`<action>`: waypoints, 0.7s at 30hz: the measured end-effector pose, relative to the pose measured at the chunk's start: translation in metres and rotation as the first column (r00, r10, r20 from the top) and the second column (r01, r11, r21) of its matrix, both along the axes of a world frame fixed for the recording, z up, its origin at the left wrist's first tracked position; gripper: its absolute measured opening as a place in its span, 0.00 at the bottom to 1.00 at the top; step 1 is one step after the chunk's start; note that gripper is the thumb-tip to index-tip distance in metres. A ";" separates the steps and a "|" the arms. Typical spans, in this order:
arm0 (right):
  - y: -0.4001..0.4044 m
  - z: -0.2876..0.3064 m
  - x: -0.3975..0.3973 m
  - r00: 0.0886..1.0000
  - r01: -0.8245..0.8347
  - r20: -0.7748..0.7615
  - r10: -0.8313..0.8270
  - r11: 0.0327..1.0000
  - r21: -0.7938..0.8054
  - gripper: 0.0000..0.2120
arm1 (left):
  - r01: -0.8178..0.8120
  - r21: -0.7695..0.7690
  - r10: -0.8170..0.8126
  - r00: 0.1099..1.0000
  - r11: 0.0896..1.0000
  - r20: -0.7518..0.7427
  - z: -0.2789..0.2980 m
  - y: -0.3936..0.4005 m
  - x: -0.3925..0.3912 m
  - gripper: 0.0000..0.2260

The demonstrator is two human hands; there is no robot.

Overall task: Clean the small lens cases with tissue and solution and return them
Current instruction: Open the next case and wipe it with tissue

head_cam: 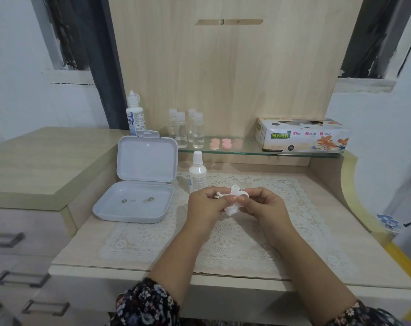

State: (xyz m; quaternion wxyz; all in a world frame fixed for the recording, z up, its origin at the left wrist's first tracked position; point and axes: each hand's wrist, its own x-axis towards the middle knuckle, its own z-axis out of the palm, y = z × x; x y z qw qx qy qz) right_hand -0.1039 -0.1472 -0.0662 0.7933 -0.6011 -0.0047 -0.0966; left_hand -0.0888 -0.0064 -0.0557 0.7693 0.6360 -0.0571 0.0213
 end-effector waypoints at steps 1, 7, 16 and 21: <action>0.001 0.000 0.000 1.000 0.000 -0.001 0.000 1.000 0.002 0.05 | -0.009 -0.003 0.009 1.000 1.000 0.000 0.000 0.000 -0.001 0.06; -0.002 -0.003 0.005 0.999 0.033 0.000 -0.033 0.999 0.034 0.09 | 0.025 -0.086 -0.028 0.999 0.996 -0.030 0.001 0.001 0.000 0.04; -0.004 -0.012 0.012 1.000 0.008 -0.029 -0.009 1.000 -0.026 0.04 | 0.024 -0.104 -0.025 1.000 0.994 -0.009 0.001 0.000 -0.001 0.10; -0.004 -0.012 0.013 0.998 -0.027 -0.052 0.029 0.998 0.049 0.12 | 0.046 -0.049 -0.041 0.994 0.998 0.098 0.002 0.000 -0.002 0.15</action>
